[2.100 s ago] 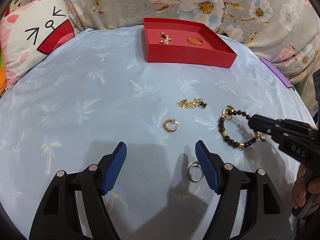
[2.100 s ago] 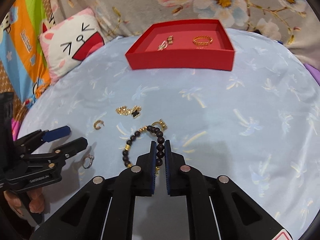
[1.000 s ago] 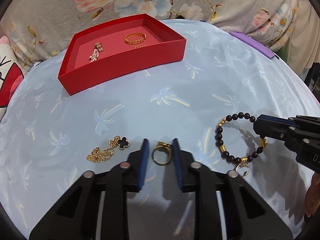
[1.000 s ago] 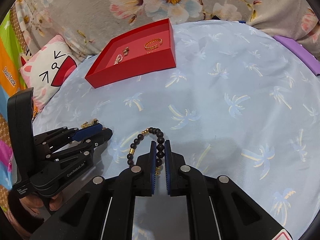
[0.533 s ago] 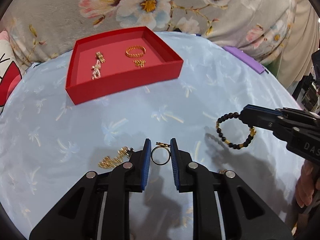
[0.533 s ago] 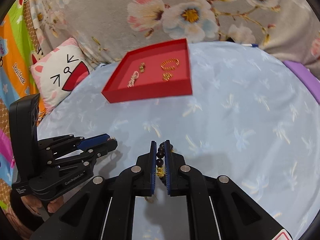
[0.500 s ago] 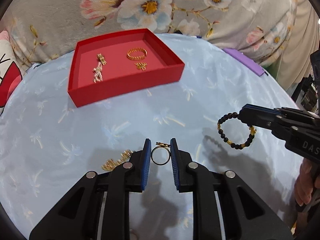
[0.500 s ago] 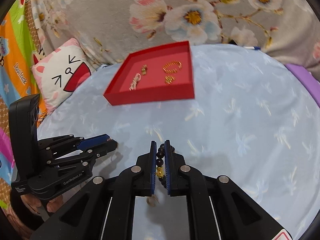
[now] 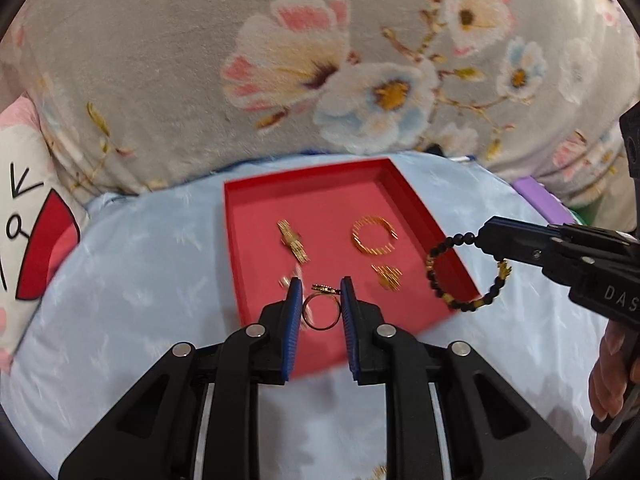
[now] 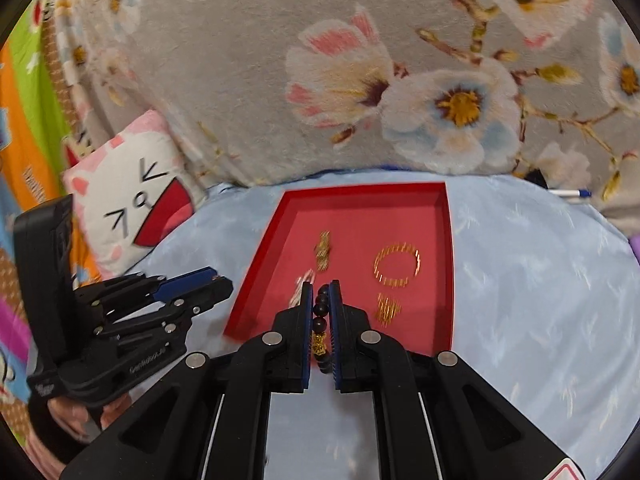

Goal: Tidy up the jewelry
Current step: 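Carry ring and bead bracelet into the red box and release them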

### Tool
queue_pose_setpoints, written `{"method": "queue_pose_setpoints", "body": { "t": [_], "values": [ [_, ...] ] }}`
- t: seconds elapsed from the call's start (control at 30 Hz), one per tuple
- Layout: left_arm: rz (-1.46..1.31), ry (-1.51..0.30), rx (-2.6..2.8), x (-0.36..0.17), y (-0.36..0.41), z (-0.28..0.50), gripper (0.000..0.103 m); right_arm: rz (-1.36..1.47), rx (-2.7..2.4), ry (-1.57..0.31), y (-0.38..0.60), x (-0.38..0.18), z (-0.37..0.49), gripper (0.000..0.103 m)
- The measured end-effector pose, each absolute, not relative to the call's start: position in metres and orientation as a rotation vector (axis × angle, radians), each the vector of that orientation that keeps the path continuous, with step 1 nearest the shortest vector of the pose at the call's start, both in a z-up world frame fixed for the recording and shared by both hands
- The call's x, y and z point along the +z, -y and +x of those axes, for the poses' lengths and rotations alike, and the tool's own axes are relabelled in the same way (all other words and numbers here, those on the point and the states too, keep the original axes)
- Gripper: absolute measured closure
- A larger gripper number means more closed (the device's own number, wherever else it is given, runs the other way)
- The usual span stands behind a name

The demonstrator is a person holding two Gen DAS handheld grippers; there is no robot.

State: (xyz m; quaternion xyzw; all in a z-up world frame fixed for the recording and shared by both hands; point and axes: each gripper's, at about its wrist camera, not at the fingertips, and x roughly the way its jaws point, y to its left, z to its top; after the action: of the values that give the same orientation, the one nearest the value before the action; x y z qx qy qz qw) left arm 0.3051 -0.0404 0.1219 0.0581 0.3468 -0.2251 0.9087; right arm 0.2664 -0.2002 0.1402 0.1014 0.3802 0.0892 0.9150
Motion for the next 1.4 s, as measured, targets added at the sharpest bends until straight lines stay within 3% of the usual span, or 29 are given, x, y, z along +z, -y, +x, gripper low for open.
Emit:
{"method": "queue_pose_setpoints", "body": {
  "t": [0.37,0.83,0.97,1.1,1.3,1.4],
  "values": [
    [0.072,-0.826,-0.381,0.082,0.056,0.430,0.084,0.251,0.162,-0.905,0.196,0.085,0.400,0.096],
    [0.092,-0.877,-0.308,0.052,0.059,0.472,0.082,0.173,0.073,-0.996,0.211,0.037,0.445,0.094],
    [0.067,-0.868,-0.315,0.057,0.057,0.470,0.069,0.159,0.055,-0.967,0.215,0.042,0.436,0.091],
    [0.071,-0.796,-0.313,0.074,0.053,0.452,0.040,0.132,0.066,-0.903,0.215,0.062,0.406,0.078],
    [0.086,-0.726,-0.294,0.096,0.033,0.406,0.037,0.088,0.078,-0.803,0.212,0.092,0.333,0.062],
    [0.092,-0.718,-0.276,0.098,0.017,0.376,0.036,0.099,0.091,-0.786,0.211,0.096,0.294,0.060]
  ]
}}
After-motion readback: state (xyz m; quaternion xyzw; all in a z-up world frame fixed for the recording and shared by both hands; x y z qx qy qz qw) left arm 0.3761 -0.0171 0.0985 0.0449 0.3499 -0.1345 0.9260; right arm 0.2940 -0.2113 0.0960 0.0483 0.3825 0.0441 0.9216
